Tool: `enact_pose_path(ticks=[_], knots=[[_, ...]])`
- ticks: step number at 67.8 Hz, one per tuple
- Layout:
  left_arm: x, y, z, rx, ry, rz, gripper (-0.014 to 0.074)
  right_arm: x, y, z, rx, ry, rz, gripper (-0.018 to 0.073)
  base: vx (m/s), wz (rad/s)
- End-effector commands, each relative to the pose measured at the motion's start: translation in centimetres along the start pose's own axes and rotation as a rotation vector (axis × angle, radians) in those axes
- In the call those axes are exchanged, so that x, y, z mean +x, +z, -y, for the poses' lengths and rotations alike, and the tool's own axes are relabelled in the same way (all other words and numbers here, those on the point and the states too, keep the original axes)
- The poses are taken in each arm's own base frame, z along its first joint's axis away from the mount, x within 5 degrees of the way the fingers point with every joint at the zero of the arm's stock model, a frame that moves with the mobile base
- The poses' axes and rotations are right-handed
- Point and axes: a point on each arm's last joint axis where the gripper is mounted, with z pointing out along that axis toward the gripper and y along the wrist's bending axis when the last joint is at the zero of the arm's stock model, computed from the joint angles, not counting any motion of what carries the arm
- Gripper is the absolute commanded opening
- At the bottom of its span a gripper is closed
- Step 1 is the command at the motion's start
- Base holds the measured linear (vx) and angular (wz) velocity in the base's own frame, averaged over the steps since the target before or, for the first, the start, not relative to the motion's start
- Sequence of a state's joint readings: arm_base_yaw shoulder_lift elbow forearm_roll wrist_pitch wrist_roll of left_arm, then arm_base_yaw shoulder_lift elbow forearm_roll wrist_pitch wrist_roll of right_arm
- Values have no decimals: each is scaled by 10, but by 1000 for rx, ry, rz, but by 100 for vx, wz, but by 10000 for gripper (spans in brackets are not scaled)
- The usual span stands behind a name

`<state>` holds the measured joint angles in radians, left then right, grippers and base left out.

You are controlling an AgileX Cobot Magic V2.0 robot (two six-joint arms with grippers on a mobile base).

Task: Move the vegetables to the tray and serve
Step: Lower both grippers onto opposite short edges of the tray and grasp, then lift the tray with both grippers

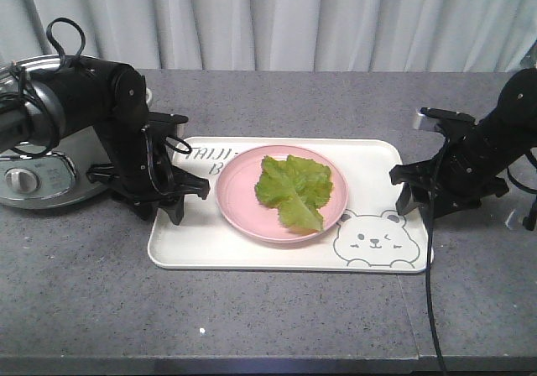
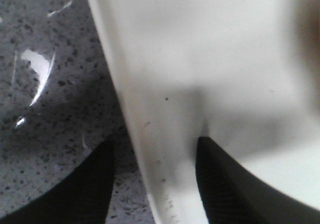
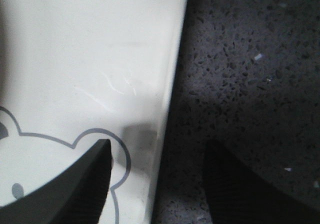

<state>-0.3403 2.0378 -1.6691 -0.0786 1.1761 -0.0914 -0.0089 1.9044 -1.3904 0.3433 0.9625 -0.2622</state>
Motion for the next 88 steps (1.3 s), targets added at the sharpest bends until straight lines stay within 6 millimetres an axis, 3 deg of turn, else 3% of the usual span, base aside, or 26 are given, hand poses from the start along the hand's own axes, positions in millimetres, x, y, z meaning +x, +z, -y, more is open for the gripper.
enact_pose_path(ticks=[1, 20, 26, 47, 88], knots=[[-2, -13, 8, 72, 5, 40, 293, -1, -9, -3, -15, -6, 11, 322, 0, 0], [-2, -6, 16, 164, 29, 14, 32, -1, -9, -11, -101, -56, 20, 53, 0, 0], [-2, -7, 19, 188, 33, 14, -8, -2, -10, -13, -128, -72, 26, -15, 0, 0], [-3, -22, 30, 308, 40, 73, -7, -2, -17, -18, -155, -74, 50, -8, 0, 0], [9, -85, 37, 380, 52, 249, -7, 8, -87, -40, -151, -134, 225, -6, 0, 0]])
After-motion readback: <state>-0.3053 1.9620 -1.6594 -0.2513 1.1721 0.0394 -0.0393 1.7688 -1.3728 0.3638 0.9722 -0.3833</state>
